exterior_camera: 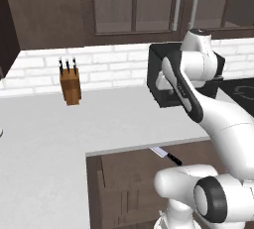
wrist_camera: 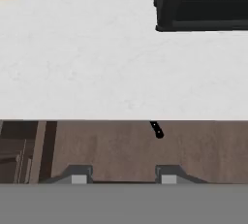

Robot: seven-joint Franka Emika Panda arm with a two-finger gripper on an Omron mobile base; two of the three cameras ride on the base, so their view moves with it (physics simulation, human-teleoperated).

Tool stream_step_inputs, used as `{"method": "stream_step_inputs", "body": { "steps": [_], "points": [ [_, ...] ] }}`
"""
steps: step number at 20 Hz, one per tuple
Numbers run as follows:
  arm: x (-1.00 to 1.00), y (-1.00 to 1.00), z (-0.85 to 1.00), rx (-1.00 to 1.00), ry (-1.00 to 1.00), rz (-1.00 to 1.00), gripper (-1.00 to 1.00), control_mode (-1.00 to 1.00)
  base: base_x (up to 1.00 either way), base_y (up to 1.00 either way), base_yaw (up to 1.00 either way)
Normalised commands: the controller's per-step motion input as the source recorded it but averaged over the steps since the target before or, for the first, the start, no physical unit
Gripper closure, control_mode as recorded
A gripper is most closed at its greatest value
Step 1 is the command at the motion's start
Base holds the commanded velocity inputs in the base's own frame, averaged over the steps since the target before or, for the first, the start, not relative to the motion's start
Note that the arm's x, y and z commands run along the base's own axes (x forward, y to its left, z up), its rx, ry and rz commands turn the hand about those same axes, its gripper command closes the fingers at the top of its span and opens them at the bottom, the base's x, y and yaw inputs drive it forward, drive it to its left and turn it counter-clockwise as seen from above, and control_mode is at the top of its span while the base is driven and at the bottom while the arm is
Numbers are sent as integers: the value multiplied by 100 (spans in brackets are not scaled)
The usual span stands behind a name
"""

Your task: Pick up the knife from the drawer and place it on the cutting board. Then place the meat from the plate to the cutting board.

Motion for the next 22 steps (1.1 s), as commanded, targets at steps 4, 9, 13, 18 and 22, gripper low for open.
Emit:
{"method": "stream_step_inputs", "body": {
  "steps": [4, 9, 13, 18, 22],
  "points": [
    [-21, -2, 0, 0, 0, 0, -100, -100, 0, 0, 0],
    [-44, -22, 0, 0, 0, 3, -100, -100, 0, 0, 0],
    [-48, -27, 0, 0, 0, 4, -100, -100, 0, 0, 0],
    [-13, -11, 0, 3, 0, 0, -100, -100, 0, 0, 0],
    [-2, 0, 0, 1, 0, 0, -100, 100, -19, -1, 0]
  ]
}}
